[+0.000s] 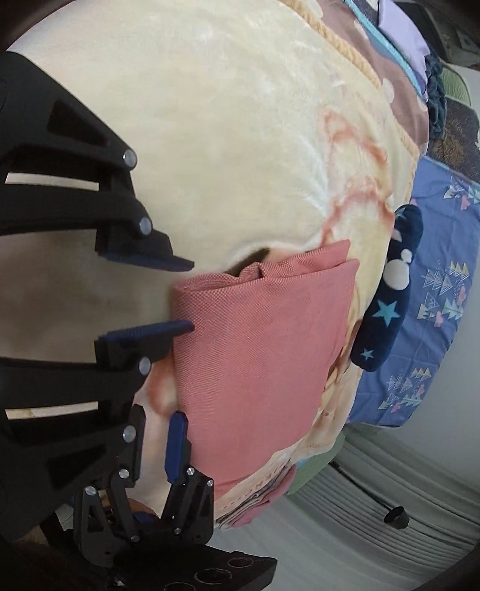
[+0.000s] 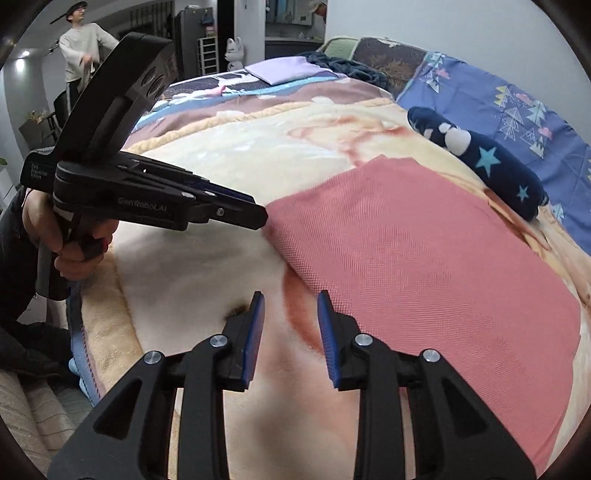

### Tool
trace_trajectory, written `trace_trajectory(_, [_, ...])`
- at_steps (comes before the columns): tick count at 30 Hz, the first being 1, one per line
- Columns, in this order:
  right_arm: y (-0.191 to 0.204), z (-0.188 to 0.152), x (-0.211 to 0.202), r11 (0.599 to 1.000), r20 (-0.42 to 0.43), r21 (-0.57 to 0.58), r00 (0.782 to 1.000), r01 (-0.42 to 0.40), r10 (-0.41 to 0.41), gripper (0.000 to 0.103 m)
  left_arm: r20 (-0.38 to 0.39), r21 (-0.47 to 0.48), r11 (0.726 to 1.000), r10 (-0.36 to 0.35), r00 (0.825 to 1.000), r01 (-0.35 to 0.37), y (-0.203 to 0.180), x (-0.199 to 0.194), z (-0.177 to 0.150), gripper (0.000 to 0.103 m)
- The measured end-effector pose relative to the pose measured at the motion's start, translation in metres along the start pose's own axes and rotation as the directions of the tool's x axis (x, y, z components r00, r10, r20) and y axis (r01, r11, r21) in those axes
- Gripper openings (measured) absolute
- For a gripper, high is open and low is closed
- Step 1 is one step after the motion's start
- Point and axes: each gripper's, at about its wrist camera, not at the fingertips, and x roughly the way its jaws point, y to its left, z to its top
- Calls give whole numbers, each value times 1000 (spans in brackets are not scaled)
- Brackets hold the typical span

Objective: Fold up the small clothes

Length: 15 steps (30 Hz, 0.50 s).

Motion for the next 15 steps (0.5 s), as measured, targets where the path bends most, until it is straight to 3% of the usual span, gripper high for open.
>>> trace_trajectory(2, [5,-3,1,1000,-5,8,1000,29,-29,30,-16,-3,999,-50,999,50,4,11,6,27])
trace_trajectory(3, [6,-3,1,999,-7,10,999,47,-47,30,-23,-2,998,-68,997,68,5,15,9,21])
trace_trajectory(4, [8,-2,2,998,-8,6,998,69,-69,30,-27,2,996,-89,996,89,4,18,12,4])
trace_trajectory(6, [14,-3,2,993,-2,-14,993,115,-115,30,-19,9,994,-110,994,110,2,13,13,3])
trace_trajectory(9, [26,-3,1,978,31,-87,982,191,-189,39,1,12,995,-97,995,97,6,0,6,3])
trace_trajectory(11, [34,-2,7,965,47,-145,976,219,-215,46,0,-8,995,-95,995,95,17,-1,2,2])
trace_trajectory(15, [50,7,33,928,34,-241,958,284,-285,47,-27,-85,989,-121,992,118,37,4,-7,2])
